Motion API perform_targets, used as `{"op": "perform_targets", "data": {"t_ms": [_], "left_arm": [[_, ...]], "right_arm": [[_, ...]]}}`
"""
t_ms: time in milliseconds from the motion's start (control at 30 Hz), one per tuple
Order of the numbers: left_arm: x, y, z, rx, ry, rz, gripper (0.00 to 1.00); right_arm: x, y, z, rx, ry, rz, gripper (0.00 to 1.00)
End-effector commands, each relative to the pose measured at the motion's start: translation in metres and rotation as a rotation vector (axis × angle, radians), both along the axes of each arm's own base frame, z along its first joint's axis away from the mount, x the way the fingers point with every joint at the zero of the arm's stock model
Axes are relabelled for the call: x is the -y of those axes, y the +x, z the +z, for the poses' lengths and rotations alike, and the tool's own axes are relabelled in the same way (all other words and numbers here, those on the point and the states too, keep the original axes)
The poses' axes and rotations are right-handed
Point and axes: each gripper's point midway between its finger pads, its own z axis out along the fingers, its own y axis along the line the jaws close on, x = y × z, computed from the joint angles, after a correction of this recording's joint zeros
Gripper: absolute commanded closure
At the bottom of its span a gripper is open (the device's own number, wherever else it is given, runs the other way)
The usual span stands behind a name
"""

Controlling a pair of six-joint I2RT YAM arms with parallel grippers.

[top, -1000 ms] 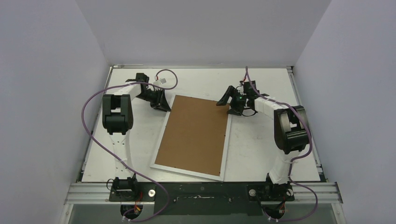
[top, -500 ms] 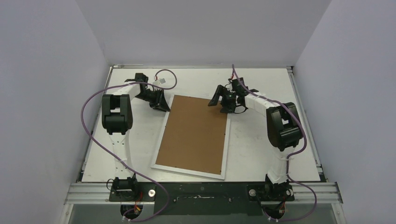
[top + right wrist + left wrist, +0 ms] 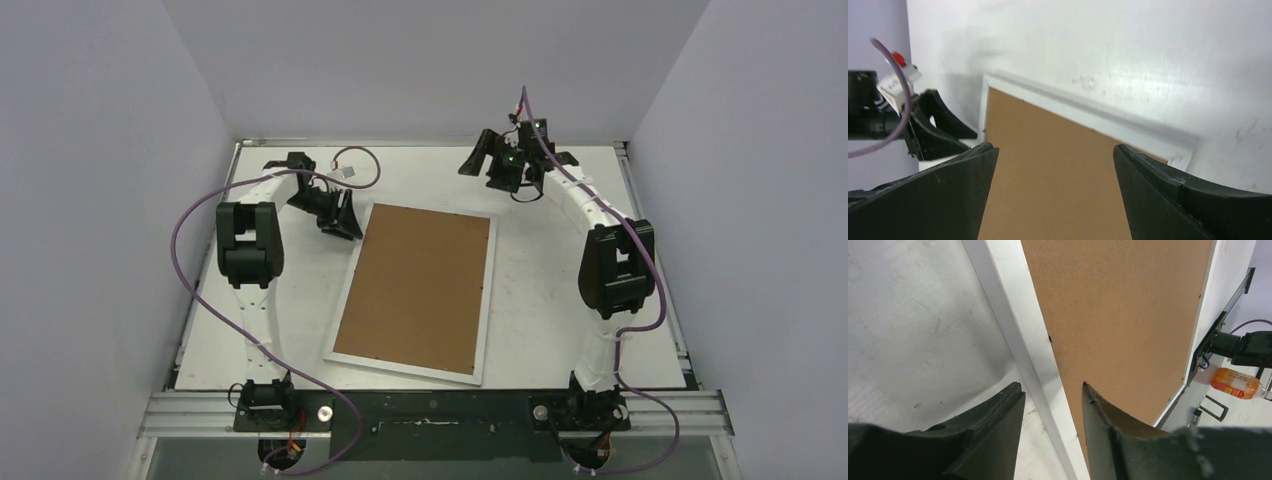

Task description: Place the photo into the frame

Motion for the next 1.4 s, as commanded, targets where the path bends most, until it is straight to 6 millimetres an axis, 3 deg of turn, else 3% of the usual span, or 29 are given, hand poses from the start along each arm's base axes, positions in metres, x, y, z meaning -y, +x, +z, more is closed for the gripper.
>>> {"op": "perform_targets", "data": {"t_ms": [0,167,333,467,700,867,1033,1133,1300,1367], "left_arm": [[-0.010,-0.027,0.041,0.039,0.027,-0.119,0.54],[-0.031,-0.082,0.037,0.014,0.132,-0.237,0.50],[-0.039,-0.132,0.025,-0.016,0.217,-0.299,0.50],[-0.043,-0.162,0.021,-0.007,0.258,-0.359,0.51],[-0.057,-0.192,0.025,0.192,0.447,-0.582,0.49],[-0.046,-0.218,0.031,0.339,0.544,-0.739,0.42],[-0.032,-0.250,0.021,0.456,0.607,-0.874,0.27],[-0.021,-0.267,0.016,0.514,0.621,-0.942,0.24],[-0.012,-0.280,0.000,0.618,0.686,-1.059,0.22],[-0.012,-0.276,-0.004,0.663,0.731,-1.074,0.22]], "right_arm": [[0.006,0.036,0.015,0.117,-0.083,0.026,0.10],[0.009,0.054,-0.007,0.132,-0.165,0.065,0.06],[0.015,0.056,-0.019,0.150,-0.215,0.083,0.06],[0.014,0.054,-0.038,0.120,-0.212,0.093,0.07],[0.018,0.051,-0.067,0.063,-0.190,0.080,0.07],[0.017,0.048,-0.072,0.045,-0.177,0.083,0.06],[0.016,0.045,-0.082,0.022,-0.165,0.078,0.05],[0.014,0.047,-0.085,0.018,-0.165,0.073,0.05],[0.005,0.053,-0.086,0.018,-0.176,0.076,0.04],[0.002,0.054,-0.088,0.013,-0.181,0.080,0.04]]}}
